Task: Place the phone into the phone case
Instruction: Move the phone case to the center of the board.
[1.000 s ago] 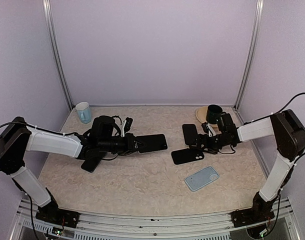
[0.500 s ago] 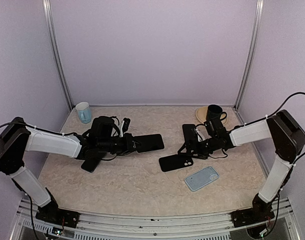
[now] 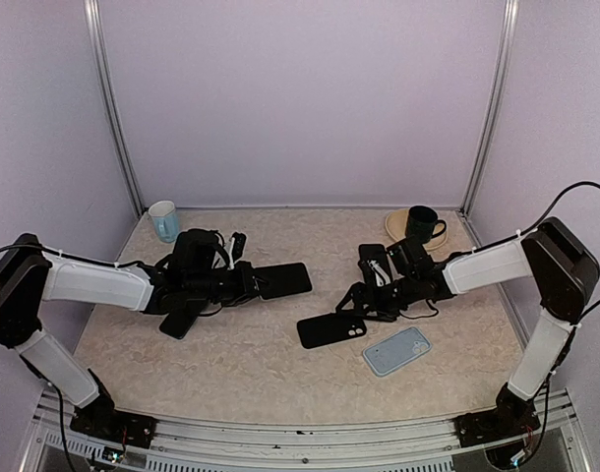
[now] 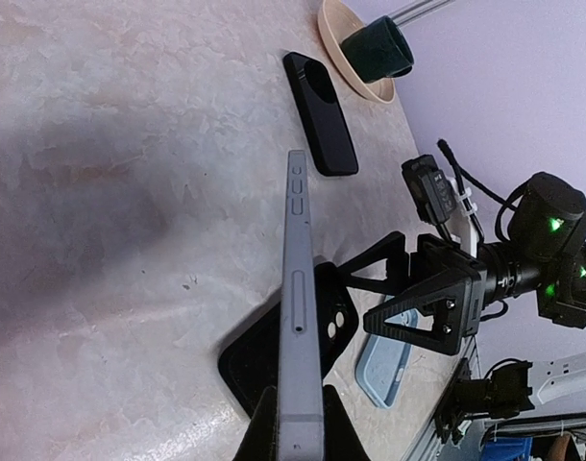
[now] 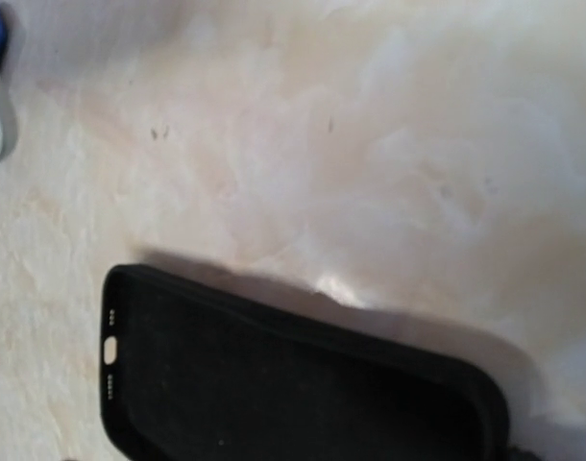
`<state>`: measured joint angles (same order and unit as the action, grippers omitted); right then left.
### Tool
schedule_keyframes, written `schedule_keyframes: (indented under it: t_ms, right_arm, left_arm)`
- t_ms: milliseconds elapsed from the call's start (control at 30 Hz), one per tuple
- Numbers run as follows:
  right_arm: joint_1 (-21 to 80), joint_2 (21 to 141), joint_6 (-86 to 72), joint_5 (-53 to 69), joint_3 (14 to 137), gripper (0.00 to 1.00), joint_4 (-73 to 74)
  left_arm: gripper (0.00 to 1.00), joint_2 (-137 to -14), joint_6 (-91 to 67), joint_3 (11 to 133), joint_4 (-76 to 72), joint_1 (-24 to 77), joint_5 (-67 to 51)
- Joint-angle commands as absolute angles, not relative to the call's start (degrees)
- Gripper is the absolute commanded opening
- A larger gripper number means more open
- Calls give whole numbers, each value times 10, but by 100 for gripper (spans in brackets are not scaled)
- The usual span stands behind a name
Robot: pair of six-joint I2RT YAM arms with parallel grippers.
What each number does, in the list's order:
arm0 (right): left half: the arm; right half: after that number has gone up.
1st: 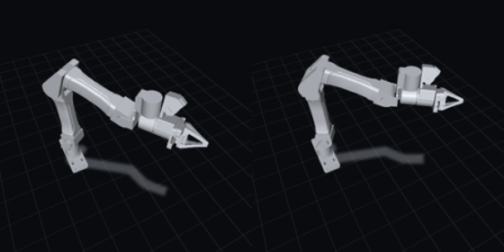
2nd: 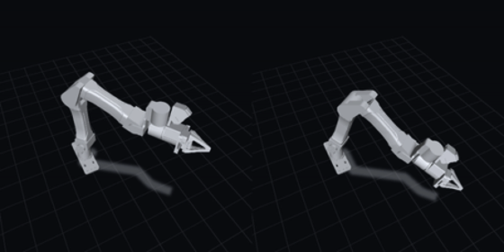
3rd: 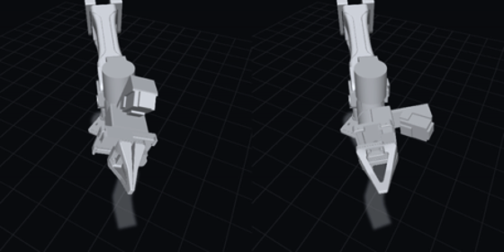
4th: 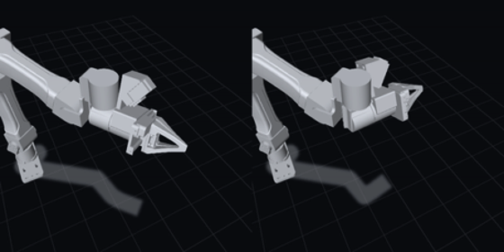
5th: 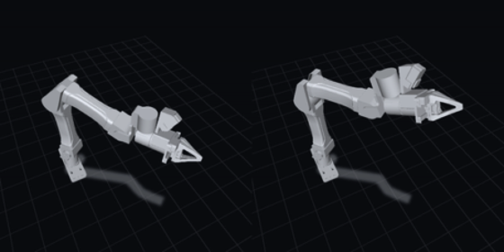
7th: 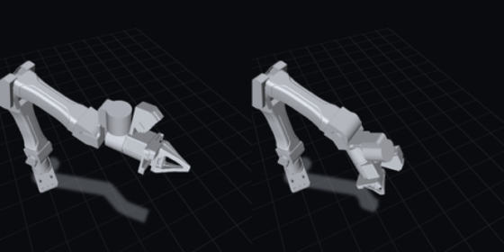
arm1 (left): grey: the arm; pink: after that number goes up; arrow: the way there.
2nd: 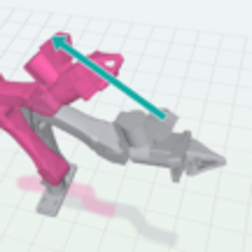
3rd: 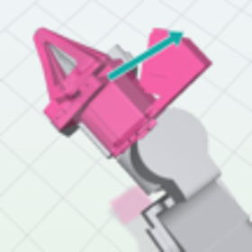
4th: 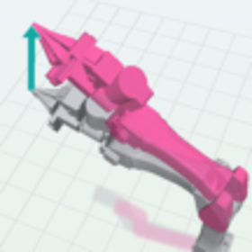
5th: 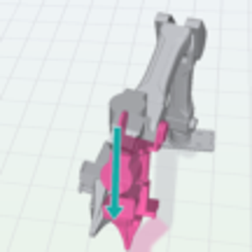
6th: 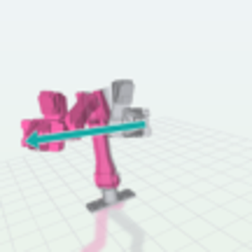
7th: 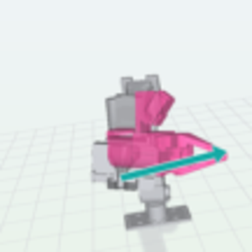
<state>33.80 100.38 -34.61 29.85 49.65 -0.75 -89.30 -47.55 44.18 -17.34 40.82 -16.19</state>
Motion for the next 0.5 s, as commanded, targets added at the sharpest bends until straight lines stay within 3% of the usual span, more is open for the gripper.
schedule_keyframes:
  t_ms: [0, 467]
  right_arm:
    - [348, 984, -360, 309, 485, 94, -20]
    - [314, 951, -325, 284, 503, 100, 29]
  left_arm:
    - [0, -863, -487, 441, -177, 404, -154]
    - [0, -869, -586, 469, -159, 444, -185]
